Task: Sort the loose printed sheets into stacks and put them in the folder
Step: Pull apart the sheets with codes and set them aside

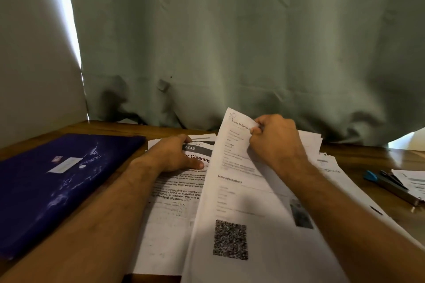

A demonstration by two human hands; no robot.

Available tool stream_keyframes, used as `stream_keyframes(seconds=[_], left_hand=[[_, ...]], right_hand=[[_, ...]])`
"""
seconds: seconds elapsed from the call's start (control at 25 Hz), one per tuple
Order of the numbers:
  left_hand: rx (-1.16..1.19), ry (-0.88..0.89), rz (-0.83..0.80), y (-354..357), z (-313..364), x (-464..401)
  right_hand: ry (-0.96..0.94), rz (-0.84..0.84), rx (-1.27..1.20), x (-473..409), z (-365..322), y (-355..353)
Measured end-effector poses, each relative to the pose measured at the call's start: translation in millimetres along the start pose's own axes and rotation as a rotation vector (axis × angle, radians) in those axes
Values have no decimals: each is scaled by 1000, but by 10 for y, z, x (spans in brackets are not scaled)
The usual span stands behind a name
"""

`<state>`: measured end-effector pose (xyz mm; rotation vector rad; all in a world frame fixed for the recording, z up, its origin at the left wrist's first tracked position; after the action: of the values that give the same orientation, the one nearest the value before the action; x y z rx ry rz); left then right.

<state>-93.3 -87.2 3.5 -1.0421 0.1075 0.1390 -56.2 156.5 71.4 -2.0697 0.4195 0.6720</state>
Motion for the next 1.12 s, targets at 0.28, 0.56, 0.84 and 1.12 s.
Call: stream_keyframes(seconds=[0.28, 0.56, 0.84, 1.12], left_hand=[[260, 46, 147, -136, 22, 50], [434, 17, 233, -357, -24, 133], [385, 64, 36, -244, -11, 120], [472, -150, 202, -315, -284, 39]], right_hand=[[-11, -167, 42, 239, -17, 366], [-117, -311, -154, 287, -408, 534], [-147, -385, -34, 395, -472, 632], [-205, -463, 81, 568, -504, 633]])
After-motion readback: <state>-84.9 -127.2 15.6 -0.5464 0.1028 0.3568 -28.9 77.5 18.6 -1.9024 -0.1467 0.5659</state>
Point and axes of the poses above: each hand's wrist, its own x-axis away from the middle knuckle, its own y-axis out of the palm, z = x × y, the point moved 6 cm from there along -x, towards the middle knuckle, and after that the axes turned 2 degrees about z, right-handed, at the moved point
